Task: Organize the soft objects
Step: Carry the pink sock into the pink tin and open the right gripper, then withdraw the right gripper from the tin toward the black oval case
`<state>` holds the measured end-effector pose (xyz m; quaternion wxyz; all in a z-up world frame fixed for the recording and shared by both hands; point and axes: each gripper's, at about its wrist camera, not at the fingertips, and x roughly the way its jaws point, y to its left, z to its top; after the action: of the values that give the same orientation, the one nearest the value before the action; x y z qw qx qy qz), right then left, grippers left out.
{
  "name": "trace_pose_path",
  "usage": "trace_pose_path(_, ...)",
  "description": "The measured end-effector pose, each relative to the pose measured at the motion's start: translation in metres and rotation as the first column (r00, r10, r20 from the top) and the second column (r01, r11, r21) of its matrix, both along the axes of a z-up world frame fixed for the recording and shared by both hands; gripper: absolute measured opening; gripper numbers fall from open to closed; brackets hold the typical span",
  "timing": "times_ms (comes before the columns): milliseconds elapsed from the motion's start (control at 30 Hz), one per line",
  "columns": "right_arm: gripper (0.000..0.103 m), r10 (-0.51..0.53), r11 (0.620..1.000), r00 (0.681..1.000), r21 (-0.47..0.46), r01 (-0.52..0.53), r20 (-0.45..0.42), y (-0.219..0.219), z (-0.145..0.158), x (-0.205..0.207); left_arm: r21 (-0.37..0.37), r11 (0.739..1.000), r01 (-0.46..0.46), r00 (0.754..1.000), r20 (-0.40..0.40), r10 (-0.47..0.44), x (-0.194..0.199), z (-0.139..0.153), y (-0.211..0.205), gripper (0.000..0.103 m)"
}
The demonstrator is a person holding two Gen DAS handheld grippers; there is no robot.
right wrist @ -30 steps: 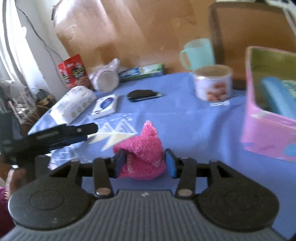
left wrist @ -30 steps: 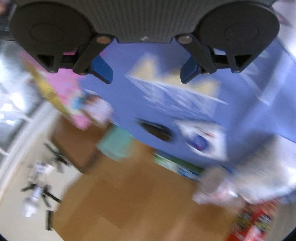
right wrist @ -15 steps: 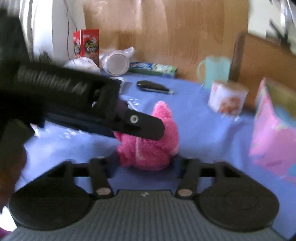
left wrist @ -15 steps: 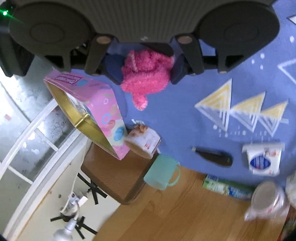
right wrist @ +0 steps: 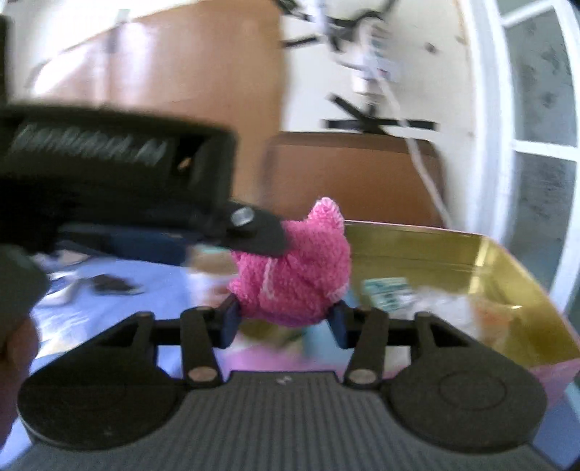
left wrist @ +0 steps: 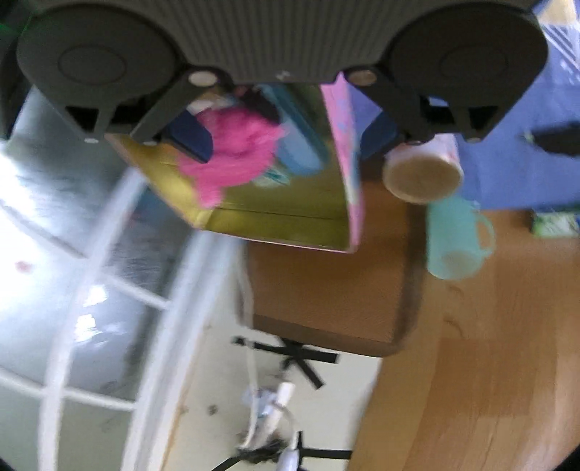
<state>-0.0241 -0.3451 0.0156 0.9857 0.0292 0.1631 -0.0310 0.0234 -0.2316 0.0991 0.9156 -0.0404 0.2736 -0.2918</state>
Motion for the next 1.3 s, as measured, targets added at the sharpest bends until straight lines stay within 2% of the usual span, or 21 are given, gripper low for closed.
trace_pose_path(33, 0.078, -0.059, 0.998, 0.998, -0.025, 0.059, -0.037, -0.011, -0.001, 0.018, 0.026, 1.0, -0.018, 1.0, -0.002, 0.018, 0.004, -0.001, -0.006, 0.091)
trace_pose_path(100, 0.079, -0.11, 0.994, 0.989, -0.033, 0.108, -0.098, -0.03, -0.005, 0.039, 0.056, 0.997, -0.052, 0.998, -0.032, 0.054, 0.009, -0.004, -0.01, 0.091)
trace_pose_path(167, 0.079, -0.106, 0.993, 0.99, 0.043, 0.11, -0.097, -0.048, -0.006, 0.037, 0.051, 0.997, -0.056, 0.997, -0.048, 0.058, 0.007, -0.008, -0.005, 0.092)
trace_pose_path(300, 0.079, -0.121, 0.982, 0.991, 0.139, 0.128, -0.055, -0.058, -0.01, 0.012, 0.123, 0.989, -0.087, 0.996, -0.011, 0.089, 0.0, -0.012, -0.005, 0.093)
trace_pose_path(500, 0.078, -0.176, 0.945, 0.984, 0.279, 0.172, -0.01, -0.049, -0.017, -0.042, 0.154, 0.985, -0.081, 0.996, -0.012, 0.083, -0.011, -0.016, -0.003, 0.1)
trace_pose_path(567, 0.078, -0.193, 0.942, 0.981, 0.281, 0.183, 0.011, -0.041, -0.012, -0.052, 0.163, 0.983, -0.085, 0.996, -0.002, 0.087, -0.019, -0.016, 0.001, 0.103)
trace_pose_path(900, 0.078, -0.199, 0.938, 0.975, 0.308, 0.161, 0.094, -0.021, 0.005, -0.076, 0.177, 0.979, -0.098, 0.995, -0.007, 0.101, -0.042, -0.015, 0.025, 0.103)
trace_pose_path(1300, 0.079, -0.195, 0.931, 0.978, 0.326, 0.163, 0.07, -0.004, 0.005, -0.087, 0.17, 0.981, -0.094, 0.995, -0.017, 0.098, -0.065, -0.022, 0.046, 0.103)
